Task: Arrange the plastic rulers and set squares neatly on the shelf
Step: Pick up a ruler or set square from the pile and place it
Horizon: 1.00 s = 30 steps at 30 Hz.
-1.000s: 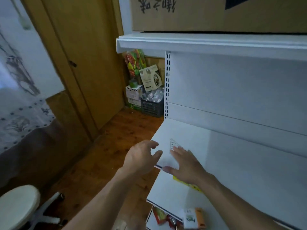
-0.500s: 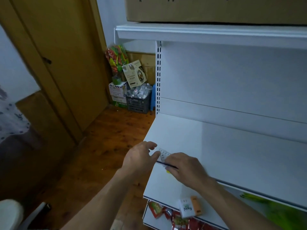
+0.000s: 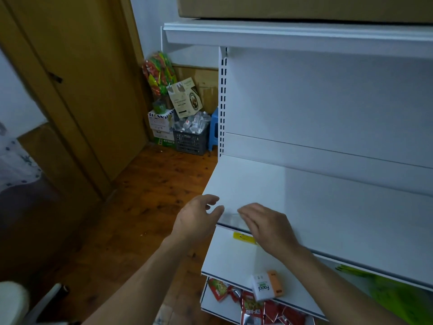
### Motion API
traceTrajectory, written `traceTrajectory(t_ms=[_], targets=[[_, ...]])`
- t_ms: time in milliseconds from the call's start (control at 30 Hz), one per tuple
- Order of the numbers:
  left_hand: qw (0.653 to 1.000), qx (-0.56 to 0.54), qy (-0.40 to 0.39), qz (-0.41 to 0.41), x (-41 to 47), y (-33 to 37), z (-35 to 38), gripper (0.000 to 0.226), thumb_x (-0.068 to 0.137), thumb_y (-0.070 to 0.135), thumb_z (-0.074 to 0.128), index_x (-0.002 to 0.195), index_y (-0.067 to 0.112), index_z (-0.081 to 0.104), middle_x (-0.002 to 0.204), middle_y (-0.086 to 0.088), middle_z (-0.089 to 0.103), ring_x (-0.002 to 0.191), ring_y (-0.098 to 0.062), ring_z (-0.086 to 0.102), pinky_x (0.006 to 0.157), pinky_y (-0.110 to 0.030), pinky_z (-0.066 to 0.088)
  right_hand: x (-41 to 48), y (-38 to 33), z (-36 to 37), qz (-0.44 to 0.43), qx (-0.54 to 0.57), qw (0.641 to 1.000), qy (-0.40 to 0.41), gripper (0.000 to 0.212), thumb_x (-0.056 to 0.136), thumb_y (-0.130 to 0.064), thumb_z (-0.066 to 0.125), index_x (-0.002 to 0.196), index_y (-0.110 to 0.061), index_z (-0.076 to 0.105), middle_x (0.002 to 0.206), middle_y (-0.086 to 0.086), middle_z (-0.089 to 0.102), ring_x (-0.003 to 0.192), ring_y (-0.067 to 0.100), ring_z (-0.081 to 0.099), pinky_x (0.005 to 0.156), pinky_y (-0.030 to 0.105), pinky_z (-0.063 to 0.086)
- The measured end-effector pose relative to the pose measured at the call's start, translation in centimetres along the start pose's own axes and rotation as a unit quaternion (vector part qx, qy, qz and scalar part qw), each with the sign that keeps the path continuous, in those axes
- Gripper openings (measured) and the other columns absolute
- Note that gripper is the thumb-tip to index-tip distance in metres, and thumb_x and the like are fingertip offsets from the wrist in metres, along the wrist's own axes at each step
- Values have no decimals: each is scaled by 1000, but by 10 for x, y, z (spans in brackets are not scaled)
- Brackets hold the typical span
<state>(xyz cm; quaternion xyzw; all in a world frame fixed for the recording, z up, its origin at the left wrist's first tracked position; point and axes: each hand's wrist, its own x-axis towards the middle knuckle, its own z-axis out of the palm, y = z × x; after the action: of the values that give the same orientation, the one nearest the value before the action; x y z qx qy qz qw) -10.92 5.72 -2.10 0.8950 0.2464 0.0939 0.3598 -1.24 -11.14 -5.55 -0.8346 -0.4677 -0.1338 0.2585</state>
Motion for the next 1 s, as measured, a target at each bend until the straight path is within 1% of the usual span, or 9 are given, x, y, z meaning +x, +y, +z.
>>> traceTrajectory(t_ms=[67,133,267,467,633,733,800,900,1000], targets=[[998,-60,0,-18,5,2,0,40,92,47,56,128,32,54,126,13,57,105,-7,56,77,-21,48,7,1,-10,100,97,990,33,18,94,-24,54,100,-21,70,99,-10,70,89,5,65,78,8,44],[990,-131,-13,-48,11,6,1,40,92,46,55,128,29,55,122,14,56,103,-6,54,77,-23,48,10,2,-22,188,228,954,54,14,95,-17,55,95,-22,68,97,-11,69,91,4,65,81,15,48],[951,-280,-77,-103,19,24,8,38,95,40,53,128,20,57,122,4,63,103,-12,61,84,-27,50,7,2,-46,259,376,886,78,23,91,-2,55,88,-23,66,90,-5,72,90,11,68,84,24,52],[886,-390,-222,-117,9,70,39,37,95,39,53,126,19,58,117,5,67,103,-13,66,88,-27,51,-17,13,-89,290,409,858,108,29,85,9,48,75,-17,58,98,-12,71,101,2,62,85,15,43],[830,-451,-315,-88,-18,128,75,32,92,26,58,123,18,58,115,0,70,100,-14,68,86,-25,52,-61,37,-135,284,410,862,90,36,87,8,50,69,-23,58,120,-14,63,118,0,53,96,21,40],[808,-471,-345,-76,-41,165,101,34,88,14,65,121,18,60,101,-2,70,81,-9,67,74,-18,52,-99,50,-169,293,421,851,113,35,87,8,53,71,-23,62,124,-10,62,120,6,54,99,26,42],[795,-495,-341,-79,-57,191,122,34,86,7,66,119,18,61,89,-1,68,74,-8,64,71,-17,53,-128,60,-192,316,419,838,148,29,88,4,56,84,-21,69,121,-8,65,115,8,59,97,26,46],[791,-516,-321,-69,-85,233,156,25,85,1,64,106,14,64,82,-2,67,70,-10,64,68,-18,55,-179,74,-228,380,429,791,217,24,94,-10,55,108,-23,69,108,-3,71,98,12,67,85,26,54],[788,-529,-309,-64,-121,277,197,18,83,-2,65,92,14,62,78,-5,64,64,-10,64,65,-20,55,-240,88,-266,430,402,770,245,16,95,-17,55,101,-16,70,87,-3,72,73,7,65,65,20,52]])
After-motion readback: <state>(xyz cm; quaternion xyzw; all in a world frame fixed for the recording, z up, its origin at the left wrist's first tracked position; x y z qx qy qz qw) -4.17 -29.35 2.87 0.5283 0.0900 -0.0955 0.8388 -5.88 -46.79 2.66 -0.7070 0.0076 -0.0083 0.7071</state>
